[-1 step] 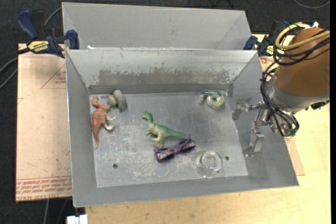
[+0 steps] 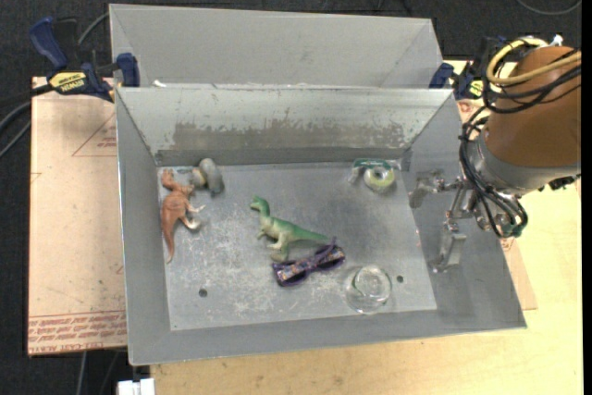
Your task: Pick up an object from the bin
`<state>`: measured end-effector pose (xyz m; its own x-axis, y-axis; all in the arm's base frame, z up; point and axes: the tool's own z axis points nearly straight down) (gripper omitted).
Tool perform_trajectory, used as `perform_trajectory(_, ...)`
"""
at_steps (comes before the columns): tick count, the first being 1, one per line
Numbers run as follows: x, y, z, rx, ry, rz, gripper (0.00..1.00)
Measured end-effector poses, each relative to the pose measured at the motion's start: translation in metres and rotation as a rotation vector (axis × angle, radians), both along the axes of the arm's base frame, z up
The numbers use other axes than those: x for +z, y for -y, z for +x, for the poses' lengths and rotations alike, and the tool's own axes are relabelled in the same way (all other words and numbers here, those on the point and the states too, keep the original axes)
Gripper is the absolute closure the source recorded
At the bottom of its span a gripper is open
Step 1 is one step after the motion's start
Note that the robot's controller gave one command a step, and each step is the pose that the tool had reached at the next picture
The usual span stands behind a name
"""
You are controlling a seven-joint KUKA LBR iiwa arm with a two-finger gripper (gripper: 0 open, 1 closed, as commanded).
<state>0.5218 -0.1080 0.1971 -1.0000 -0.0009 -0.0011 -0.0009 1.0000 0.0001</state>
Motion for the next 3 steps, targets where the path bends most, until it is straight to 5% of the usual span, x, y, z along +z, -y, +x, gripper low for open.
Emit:
perform_trajectory(1,-0.085,-0.046,-0.015,0.236,-0.003,0.002,0.00)
perform_trajectory(3,-0.075,-0.143,-0.008,0.398,0.000,0.005,0.00)
